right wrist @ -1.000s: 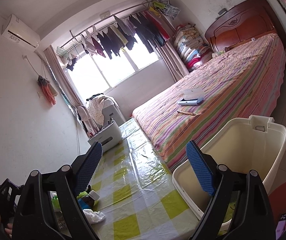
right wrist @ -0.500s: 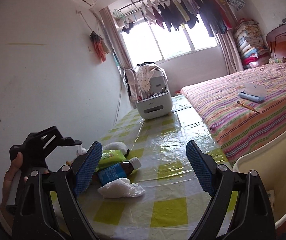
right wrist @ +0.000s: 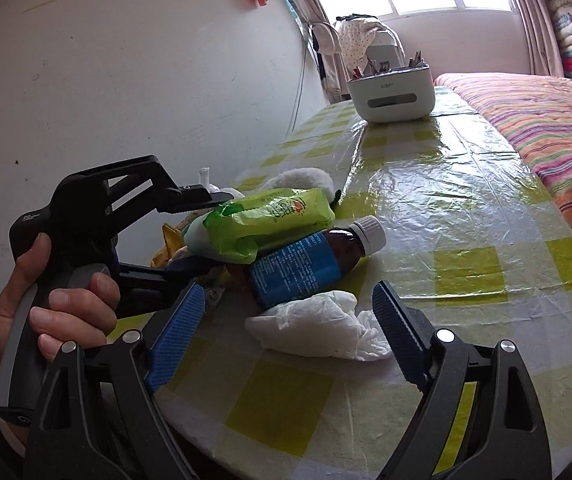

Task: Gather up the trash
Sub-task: 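Grasp the green plastic packet with the left gripper while the right gripper grasps white tissue, then carry the green packet and white tissue over the cream bin with both grippers, then open both grippers to drop the packet and tissue into the bin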

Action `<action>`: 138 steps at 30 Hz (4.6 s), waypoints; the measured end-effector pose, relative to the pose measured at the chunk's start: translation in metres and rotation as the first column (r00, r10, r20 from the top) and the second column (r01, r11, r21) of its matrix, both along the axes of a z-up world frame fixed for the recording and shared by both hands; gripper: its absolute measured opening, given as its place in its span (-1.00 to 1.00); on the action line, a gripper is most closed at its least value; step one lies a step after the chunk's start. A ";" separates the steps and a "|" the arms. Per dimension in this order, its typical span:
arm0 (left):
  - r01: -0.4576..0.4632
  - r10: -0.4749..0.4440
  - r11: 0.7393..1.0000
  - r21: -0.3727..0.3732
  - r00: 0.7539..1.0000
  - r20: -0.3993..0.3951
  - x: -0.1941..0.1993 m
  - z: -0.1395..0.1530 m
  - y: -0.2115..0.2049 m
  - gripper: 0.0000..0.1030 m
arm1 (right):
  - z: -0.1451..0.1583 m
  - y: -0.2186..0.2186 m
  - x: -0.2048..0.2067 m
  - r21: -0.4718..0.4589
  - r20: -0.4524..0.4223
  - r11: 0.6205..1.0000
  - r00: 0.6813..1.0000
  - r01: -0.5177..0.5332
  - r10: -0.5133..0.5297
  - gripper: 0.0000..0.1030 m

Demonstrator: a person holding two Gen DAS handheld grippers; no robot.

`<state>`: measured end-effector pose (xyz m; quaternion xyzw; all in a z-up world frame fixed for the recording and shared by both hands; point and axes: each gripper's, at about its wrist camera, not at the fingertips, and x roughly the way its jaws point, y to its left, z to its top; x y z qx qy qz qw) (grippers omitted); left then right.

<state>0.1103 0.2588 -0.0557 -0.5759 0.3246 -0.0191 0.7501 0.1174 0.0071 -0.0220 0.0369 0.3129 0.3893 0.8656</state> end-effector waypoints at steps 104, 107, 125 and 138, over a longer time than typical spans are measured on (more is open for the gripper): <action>0.605 -0.694 0.708 0.364 0.692 0.201 0.022 0.053 -0.284 -0.66 | 0.030 -0.280 -0.061 0.418 -0.045 0.387 0.444 0.822 -0.895 0.34; 0.612 -0.700 0.702 0.364 0.686 0.197 0.023 0.051 -0.288 -0.66 | 0.031 -0.280 -0.067 0.449 -0.026 0.380 0.436 0.809 -0.899 0.38; 0.756 -0.819 0.562 0.336 0.564 0.100 0.048 0.031 -0.353 -0.66 | 0.039 -0.271 -0.087 0.529 0.074 0.385 0.411 0.757 -0.909 0.44; 0.740 -0.817 0.556 0.378 0.570 0.085 0.045 0.041 -0.374 0.23 | 0.040 -0.268 -0.088 0.539 0.105 0.408 0.422 0.737 -0.900 0.50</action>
